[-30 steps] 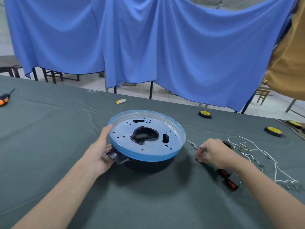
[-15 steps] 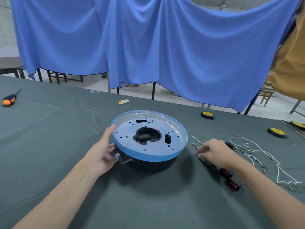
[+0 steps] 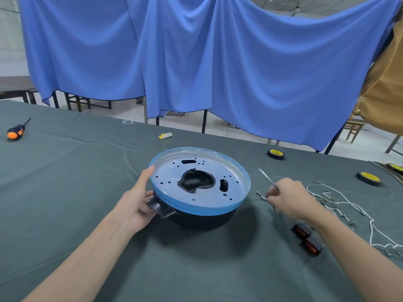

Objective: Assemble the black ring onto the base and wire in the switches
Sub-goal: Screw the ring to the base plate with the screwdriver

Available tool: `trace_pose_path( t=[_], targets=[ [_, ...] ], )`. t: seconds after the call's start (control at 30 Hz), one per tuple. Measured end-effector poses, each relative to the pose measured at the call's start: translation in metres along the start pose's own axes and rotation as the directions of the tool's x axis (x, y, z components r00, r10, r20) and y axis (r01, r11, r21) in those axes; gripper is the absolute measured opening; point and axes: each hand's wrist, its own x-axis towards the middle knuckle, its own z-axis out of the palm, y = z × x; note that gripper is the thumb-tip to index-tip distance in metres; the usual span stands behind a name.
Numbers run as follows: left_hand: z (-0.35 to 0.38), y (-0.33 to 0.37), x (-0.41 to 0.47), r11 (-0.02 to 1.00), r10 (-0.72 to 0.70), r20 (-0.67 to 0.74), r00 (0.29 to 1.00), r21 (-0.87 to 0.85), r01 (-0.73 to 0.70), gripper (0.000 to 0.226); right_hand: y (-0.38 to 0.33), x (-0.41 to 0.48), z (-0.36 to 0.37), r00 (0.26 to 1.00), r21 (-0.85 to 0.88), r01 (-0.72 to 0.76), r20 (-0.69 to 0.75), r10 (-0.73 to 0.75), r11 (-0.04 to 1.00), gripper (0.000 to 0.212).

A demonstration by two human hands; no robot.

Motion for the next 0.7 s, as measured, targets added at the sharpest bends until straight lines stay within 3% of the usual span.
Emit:
trace_pose_path(
  t=[0.17,0.27,0.37,0.6,0.7],
  targets=[
    [0.003,-0.001,0.004,0.999,0.029,-0.044,0.999,0.044,-0.027,0.062,-0.025,0.000,-0.036,0.998,0.218,0.035,-0.066,-0.021,0.975,0.016],
    [0.003,0.000,0.005,0.999,0.016,-0.049,0.999,0.052,-0.013,0.060,-0.049,-0.002,-0.051,0.997,0.451,0.070,-0.047,-0.054,0.890,0.015],
    [0.001,0.000,0.006,0.999,-0.009,-0.042,0.999,0.049,0.011,0.063,-0.084,-0.003,-0.051,0.987,0.577,0.123,0.010,-0.158,0.807,0.005],
    [-0.008,0.004,0.005,0.996,-0.051,0.044,0.998,0.074,0.048,0.076,-0.161,0.015,-0.022,0.923,0.559,0.315,0.005,-0.384,0.767,0.005],
    [-0.007,0.004,0.005,0.996,-0.037,0.060,0.997,0.079,0.032,0.072,-0.184,0.024,-0.011,0.900,0.454,0.382,0.017,-0.436,0.805,0.009]
  ],
)
